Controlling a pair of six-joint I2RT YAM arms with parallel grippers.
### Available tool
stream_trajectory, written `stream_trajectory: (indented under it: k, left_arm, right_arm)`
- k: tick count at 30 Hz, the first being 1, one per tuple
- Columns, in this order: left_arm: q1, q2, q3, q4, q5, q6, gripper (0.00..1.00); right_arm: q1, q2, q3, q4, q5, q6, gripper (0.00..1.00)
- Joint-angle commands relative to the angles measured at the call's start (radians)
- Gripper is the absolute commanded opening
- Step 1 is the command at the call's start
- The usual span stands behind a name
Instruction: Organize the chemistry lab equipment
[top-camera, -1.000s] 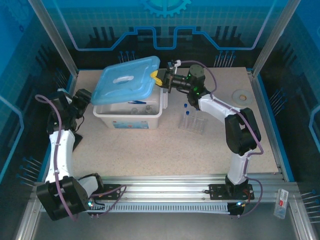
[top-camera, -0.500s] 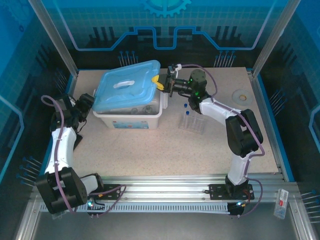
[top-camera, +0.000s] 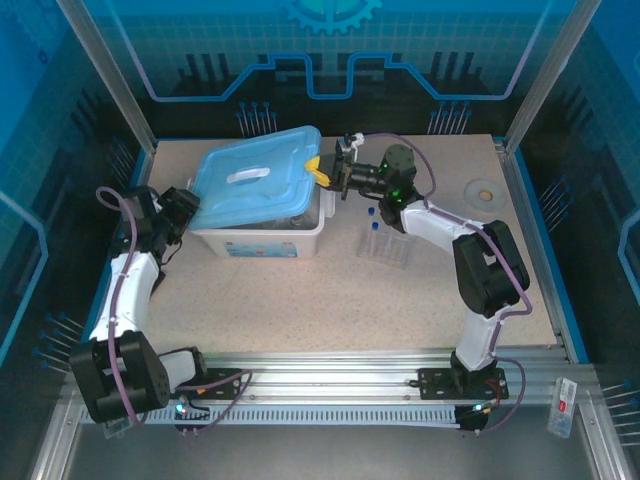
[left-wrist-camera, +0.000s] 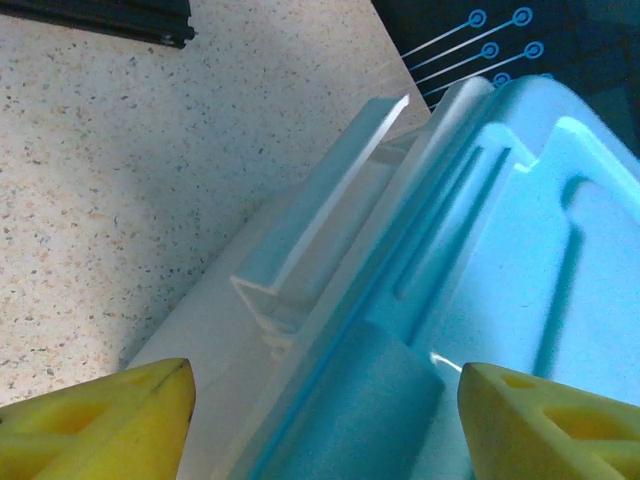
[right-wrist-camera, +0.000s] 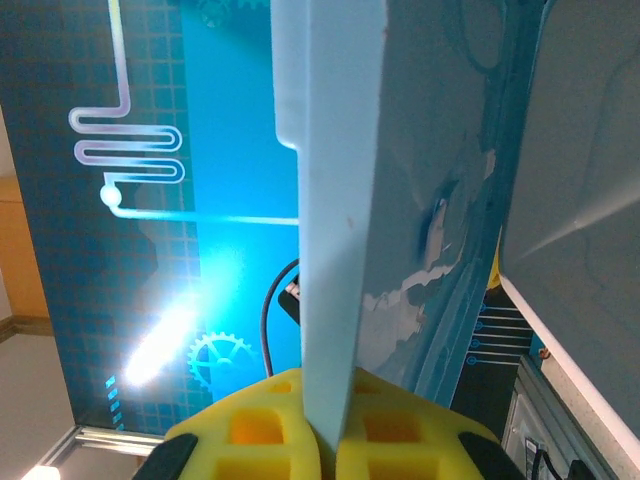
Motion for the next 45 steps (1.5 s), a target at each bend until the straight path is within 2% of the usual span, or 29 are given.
stream_trajectory:
  k: [1, 16, 28, 34, 41, 45]
  left_arm:
    - [-0.019, 0.007, -0.036, -0.005, -0.035, 0.022, 0.71]
    - [-0.046, 0.021, -0.051, 0.002, -0.054, 0.02, 0.71]
    - [-0.048, 0.026, -0.015, -0.012, -0.061, 0.028, 0.71]
    - [-0.048, 0.021, 0.015, -0.023, -0.073, 0.031, 0.71]
    - [-0.048, 0.024, 0.077, -0.031, -0.101, 0.019, 0.71]
    - [-0.046, 0.021, 0.093, -0.03, -0.115, 0.005, 0.71]
  right_arm:
    - [-0.009, -0.053, -0.02, 0.074, -0.017, 0.005, 0.03]
    - [-0.031, -0.062, -0.074, 0.111, 0.001, 0.019, 0.07]
    - [-0.045, -0.044, -0.096, 0.156, 0.02, 0.041, 0.16]
    - [-0.049, -0.067, -0.102, 0.088, 0.037, -0.021, 0.15]
    - [-0.062, -0.136, -0.1, -0.095, 0.094, -0.164, 0.14]
    - [-0.078, -0.139, -0.101, -0.108, 0.111, -0.178, 0.14]
